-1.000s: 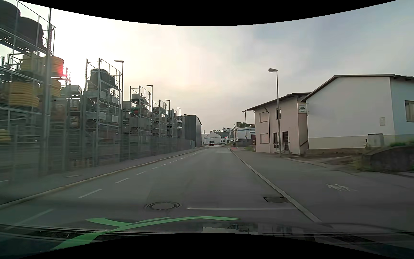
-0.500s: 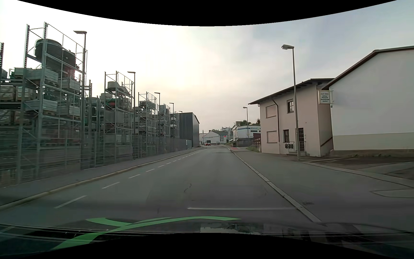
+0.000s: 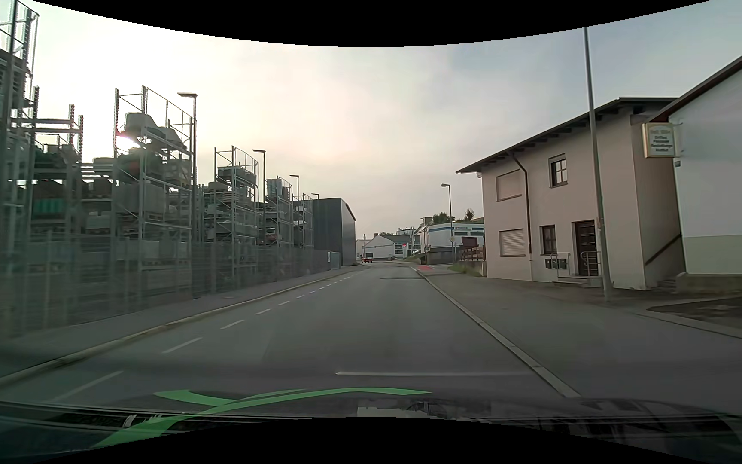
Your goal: Follow the waypoints while adhering to traffic rules and regulations
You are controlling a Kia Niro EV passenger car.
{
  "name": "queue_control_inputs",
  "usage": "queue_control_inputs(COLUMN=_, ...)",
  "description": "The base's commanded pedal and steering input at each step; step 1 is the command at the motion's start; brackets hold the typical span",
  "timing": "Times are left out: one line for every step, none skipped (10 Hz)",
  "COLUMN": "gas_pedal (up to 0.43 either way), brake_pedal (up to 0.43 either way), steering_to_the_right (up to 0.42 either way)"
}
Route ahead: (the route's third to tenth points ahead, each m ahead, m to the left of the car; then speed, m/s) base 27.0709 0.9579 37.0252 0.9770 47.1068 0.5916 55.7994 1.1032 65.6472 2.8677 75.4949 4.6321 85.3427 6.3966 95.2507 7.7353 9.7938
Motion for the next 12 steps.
queue_control_inputs(gas_pedal=0.169, brake_pedal=0.0, steering_to_the_right=0.0)
queue_control_inputs(gas_pedal=0.169, brake_pedal=0.0, steering_to_the_right=0.0)
queue_control_inputs(gas_pedal=0.169, brake_pedal=0.0, steering_to_the_right=0.0)
queue_control_inputs(gas_pedal=0.177, brake_pedal=0.0, steering_to_the_right=0.002)
queue_control_inputs(gas_pedal=0.177, brake_pedal=0.0, steering_to_the_right=0.003)
queue_control_inputs(gas_pedal=0.177, brake_pedal=0.0, steering_to_the_right=0.003)
queue_control_inputs(gas_pedal=0.177, brake_pedal=0.0, steering_to_the_right=0.003)
queue_control_inputs(gas_pedal=0.177, brake_pedal=0.0, steering_to_the_right=0.003)
queue_control_inputs(gas_pedal=0.177, brake_pedal=0.0, steering_to_the_right=0.003)
queue_control_inputs(gas_pedal=0.177, brake_pedal=0.0, steering_to_the_right=0.003)
queue_control_inputs(gas_pedal=0.197, brake_pedal=0.0, steering_to_the_right=0.003)
queue_control_inputs(gas_pedal=0.209, brake_pedal=0.0, steering_to_the_right=0.002)
